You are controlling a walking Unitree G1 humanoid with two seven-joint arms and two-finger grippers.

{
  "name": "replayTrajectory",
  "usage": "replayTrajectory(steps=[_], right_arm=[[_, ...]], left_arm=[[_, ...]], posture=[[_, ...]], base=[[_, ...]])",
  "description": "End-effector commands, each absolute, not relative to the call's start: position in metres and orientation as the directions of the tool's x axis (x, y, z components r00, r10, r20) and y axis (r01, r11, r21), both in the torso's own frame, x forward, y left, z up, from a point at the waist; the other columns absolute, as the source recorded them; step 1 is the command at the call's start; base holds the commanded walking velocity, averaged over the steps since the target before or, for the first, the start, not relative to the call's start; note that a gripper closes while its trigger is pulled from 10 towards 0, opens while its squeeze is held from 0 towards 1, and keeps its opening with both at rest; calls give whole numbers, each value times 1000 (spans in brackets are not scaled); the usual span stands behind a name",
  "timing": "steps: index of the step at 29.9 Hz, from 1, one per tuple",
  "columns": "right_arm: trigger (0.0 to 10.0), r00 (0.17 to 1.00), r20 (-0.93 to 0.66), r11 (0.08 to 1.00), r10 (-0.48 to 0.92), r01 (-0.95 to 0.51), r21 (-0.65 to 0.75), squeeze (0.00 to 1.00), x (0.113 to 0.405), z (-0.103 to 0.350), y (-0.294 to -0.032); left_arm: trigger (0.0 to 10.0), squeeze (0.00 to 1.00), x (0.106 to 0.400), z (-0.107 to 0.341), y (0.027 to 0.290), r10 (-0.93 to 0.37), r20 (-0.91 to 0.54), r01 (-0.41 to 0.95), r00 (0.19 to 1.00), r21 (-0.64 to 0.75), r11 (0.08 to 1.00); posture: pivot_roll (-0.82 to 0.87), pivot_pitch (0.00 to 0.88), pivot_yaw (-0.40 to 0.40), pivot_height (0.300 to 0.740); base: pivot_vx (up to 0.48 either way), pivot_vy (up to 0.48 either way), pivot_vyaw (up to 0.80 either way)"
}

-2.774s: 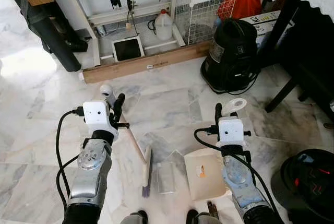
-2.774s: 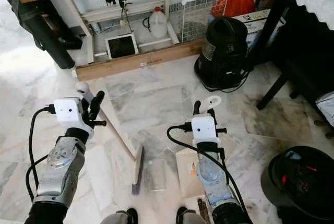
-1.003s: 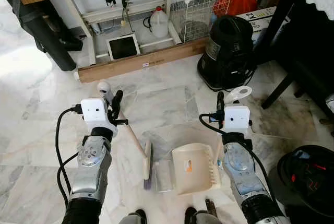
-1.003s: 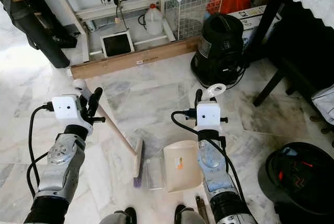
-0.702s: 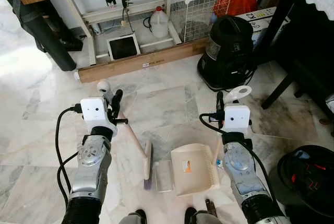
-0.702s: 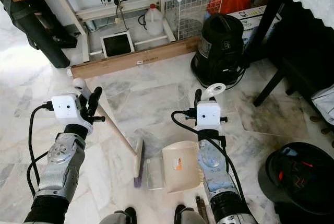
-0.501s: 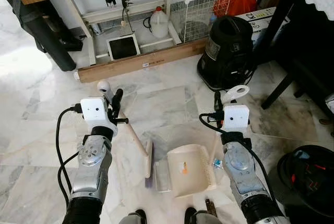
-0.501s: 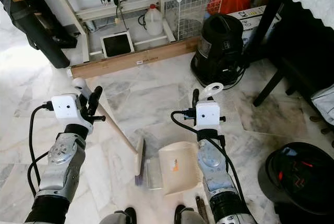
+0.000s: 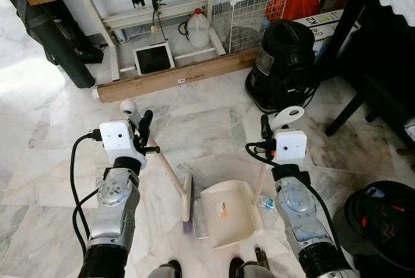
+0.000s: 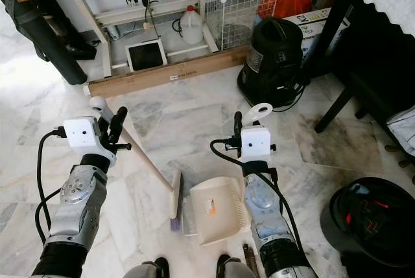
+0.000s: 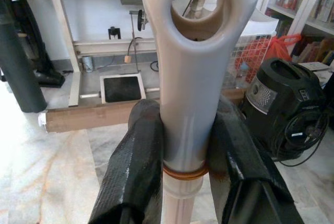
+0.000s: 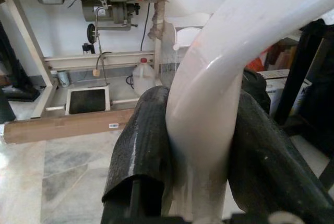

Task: Sweep floor

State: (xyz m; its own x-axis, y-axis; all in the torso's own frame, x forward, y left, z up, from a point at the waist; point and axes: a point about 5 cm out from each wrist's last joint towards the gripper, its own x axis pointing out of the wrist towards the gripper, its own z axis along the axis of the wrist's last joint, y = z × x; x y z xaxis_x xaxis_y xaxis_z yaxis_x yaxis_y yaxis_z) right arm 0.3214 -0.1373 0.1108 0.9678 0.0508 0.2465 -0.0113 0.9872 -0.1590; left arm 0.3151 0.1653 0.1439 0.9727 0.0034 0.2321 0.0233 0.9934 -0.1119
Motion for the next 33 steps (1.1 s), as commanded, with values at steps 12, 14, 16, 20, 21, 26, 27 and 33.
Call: replayTrajectory(steps=[12,14,16,20,21,26,27,33], right_arm=[[10000,986,163,985,37,-9,-170,0,310,85,-137],[10000,987,157,985,34,-7,-171,0,309,83,-137],[10000,988,151,985,25,2,-174,0,308,81,-139],[10000,988,152,982,7,22,-186,0,308,80,-143],[10000,988,154,981,6,24,-194,0,308,80,-143],[10000,986,165,977,4,32,-213,0,307,82,-145],[10000,985,172,976,-1,39,-216,0,306,83,-146],[10000,982,187,976,-12,52,-211,0,306,87,-149]], left_arm=[[10000,0,312,146,169,11,252,16,968,-106,994],[10000,0,312,146,169,11,251,16,968,-106,994],[10000,0,312,146,169,9,250,18,968,-105,994],[10000,0,312,146,168,5,249,22,968,-105,994],[10000,0,312,146,168,5,249,22,968,-104,994],[10000,0,312,146,168,3,248,23,969,-102,995],[10000,0,312,145,169,2,247,23,969,-101,995],[10000,0,312,145,168,-1,247,27,969,-101,995]], posture=[[105,235,43,740],[105,235,43,740],[105,237,45,740],[104,237,46,740],[104,237,46,740],[101,239,48,740],[101,239,48,740],[96,237,47,740]], base=[[0,0,0],[0,0,0],[0,0,0],[0,0,0],[0,0,0],[0,0,0],[0,0,0],[0,0,0]])
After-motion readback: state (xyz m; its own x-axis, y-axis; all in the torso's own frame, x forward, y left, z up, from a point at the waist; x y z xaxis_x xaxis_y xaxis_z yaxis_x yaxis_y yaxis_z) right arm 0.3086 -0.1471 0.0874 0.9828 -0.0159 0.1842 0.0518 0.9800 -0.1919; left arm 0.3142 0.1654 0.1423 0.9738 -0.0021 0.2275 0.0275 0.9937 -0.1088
